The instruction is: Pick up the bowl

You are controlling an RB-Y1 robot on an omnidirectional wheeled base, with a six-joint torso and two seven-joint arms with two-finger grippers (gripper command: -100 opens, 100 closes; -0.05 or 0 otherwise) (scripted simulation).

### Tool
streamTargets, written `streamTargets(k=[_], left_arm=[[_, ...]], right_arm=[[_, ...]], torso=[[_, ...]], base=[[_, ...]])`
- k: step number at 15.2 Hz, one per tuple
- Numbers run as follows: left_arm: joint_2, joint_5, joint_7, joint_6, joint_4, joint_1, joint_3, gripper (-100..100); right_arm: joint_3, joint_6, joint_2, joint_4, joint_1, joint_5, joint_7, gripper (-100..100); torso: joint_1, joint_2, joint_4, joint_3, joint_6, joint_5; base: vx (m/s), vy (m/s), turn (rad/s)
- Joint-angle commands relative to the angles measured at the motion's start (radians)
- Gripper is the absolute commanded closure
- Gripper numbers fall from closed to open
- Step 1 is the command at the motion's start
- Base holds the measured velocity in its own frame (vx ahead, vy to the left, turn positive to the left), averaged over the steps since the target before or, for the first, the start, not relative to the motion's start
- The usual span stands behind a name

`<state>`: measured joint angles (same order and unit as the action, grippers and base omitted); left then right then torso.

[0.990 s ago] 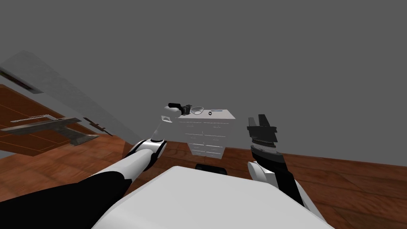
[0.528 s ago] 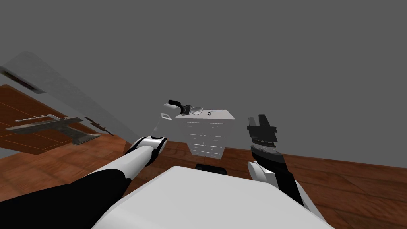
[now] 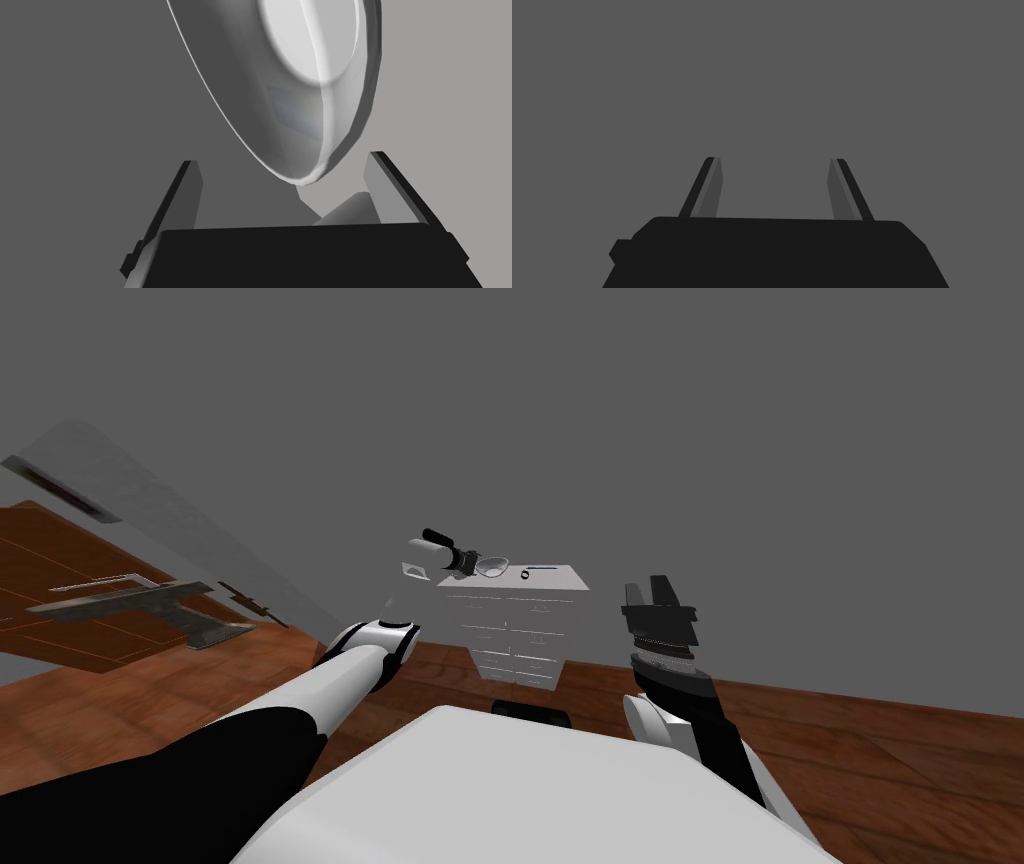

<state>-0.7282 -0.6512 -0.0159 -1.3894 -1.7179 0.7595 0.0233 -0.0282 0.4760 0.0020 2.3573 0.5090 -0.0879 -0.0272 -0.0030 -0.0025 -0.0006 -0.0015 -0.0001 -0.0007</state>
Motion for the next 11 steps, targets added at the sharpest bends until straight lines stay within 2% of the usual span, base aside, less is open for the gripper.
streamTargets(k=[1, 2, 3, 5, 6, 8, 9, 11], left_arm=[[-0.003, -0.007, -0.001, -0.050, 0.010, 0.014, -0.001, -100], [-0.003, -0.007, -0.001, -0.051, 0.010, 0.014, -0.001, -100], [-0.014, -0.028, -0.004, -0.086, 0.033, 0.047, -0.003, -100], [-0.014, -0.028, -0.004, -0.116, 0.033, 0.047, -0.003, -100], [-0.023, -0.048, -0.007, -0.143, 0.054, 0.079, -0.004, -100], [-0.023, -0.048, -0.007, -0.180, 0.054, 0.079, -0.004, -100], [-0.031, -0.067, -0.009, -0.203, 0.073, 0.108, -0.005, -100], [-0.031, -0.067, -0.009, -0.242, 0.073, 0.108, -0.005, -100]], right_arm=[[0.000, 0.000, 0.000, 0.000, 0.000, 0.000, 0.000, 0], [0.000, 0.000, 0.000, 0.000, 0.000, 0.000, 0.000, 0], [0.000, 0.000, 0.000, 0.000, 0.000, 0.000, 0.000, 0], [0.000, 0.000, 0.000, 0.000, 0.000, 0.000, 0.000, 0], [0.000, 0.000, 0.000, 0.000, 0.000, 0.000, 0.000, 0], [0.000, 0.000, 0.000, 0.000, 0.000, 0.000, 0.000, 0], [0.000, 0.000, 0.000, 0.000, 0.000, 0.000, 0.000, 0], [0.000, 0.000, 0.000, 0.000, 0.000, 0.000, 0.000, 0]], torso=[[0.000, 0.000, 0.000, 0.000, 0.000, 0.000], [0.000, 0.000, 0.000, 0.000, 0.000, 0.000], [0.001, 0.001, 0.000, 0.000, 0.000, 0.000], [0.001, 0.001, 0.000, 0.000, 0.000, 0.000], [0.001, 0.001, 0.000, 0.000, 0.000, 0.000], [0.000, 0.000, 0.000, 0.000, 0.000, 0.000], [0.001, 0.000, 0.000, 0.000, 0.000, 0.000], [0.000, 0.000, 0.000, 0.000, 0.000, 0.000]], base=[[0.019, -0.037, 0.008], [0.009, -0.023, -0.001], [0.015, -0.029, 0.009], [0.020, -0.033, 0.012], [0.026, -0.038, 0.012], [0.025, -0.037, 0.010], [0.027, -0.034, 0.008], [0.023, -0.032, 0.007]])
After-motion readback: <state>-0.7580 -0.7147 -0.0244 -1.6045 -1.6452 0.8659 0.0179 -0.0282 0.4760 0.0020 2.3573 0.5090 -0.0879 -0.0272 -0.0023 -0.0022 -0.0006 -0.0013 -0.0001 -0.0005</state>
